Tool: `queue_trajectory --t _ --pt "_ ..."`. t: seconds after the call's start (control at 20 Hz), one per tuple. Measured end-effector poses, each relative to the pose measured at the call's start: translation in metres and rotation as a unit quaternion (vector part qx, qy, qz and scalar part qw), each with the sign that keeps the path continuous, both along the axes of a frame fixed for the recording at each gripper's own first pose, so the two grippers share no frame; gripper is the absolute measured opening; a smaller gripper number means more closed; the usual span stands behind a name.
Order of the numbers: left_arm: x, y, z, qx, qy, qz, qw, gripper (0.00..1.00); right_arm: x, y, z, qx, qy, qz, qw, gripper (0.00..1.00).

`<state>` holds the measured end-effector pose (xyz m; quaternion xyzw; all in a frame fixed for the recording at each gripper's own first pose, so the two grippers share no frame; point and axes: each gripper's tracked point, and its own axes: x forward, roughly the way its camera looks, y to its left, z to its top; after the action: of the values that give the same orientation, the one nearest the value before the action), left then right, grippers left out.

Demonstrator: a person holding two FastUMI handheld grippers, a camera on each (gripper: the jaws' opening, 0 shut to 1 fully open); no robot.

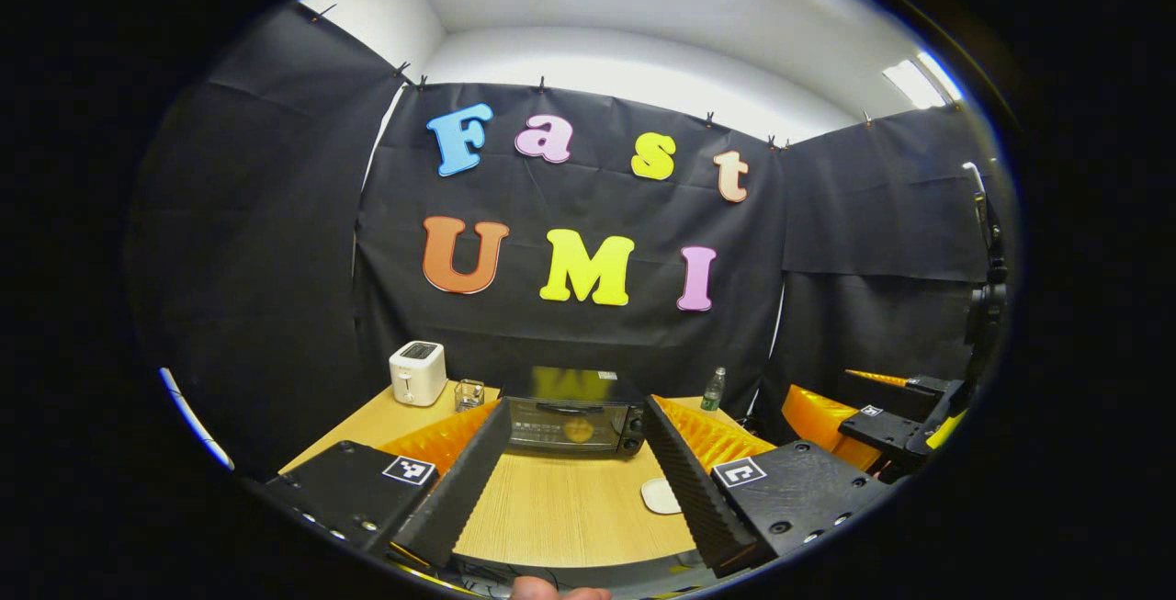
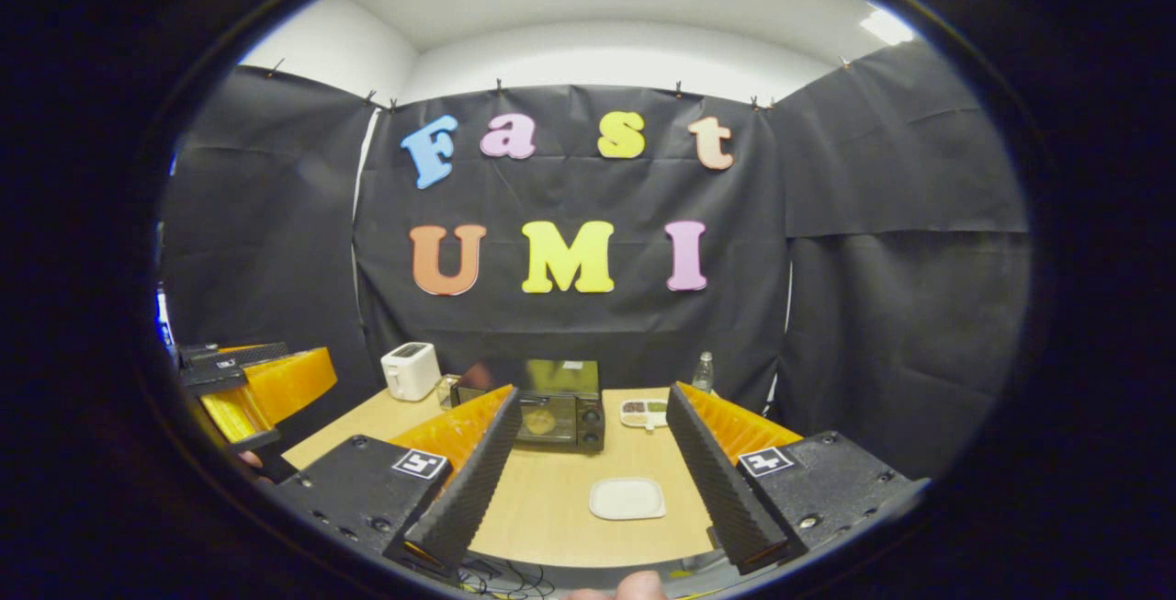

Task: Open the electric oven with the left hand, put the food in, and close the electric oven.

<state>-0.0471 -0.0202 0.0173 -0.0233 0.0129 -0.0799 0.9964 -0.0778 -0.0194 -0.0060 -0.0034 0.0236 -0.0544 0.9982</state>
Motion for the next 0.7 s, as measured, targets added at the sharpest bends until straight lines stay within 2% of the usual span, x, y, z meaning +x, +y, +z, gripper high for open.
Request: queue_trajectory --t 0.3,0.7 --pt "0.003 -0.012 -0.001 0.018 -0.008 -0.001 1.0 0.94 -0.011 -0.019 -0.008 0.01 0.002 -0.024 1.0 0.97" --pt "0.001 -0.011 -0.004 0.021 -0.01 0.004 1.0 0.94 -0.015 -0.016 -0.002 0.002 -0.008 -0.017 1.0 0.97"
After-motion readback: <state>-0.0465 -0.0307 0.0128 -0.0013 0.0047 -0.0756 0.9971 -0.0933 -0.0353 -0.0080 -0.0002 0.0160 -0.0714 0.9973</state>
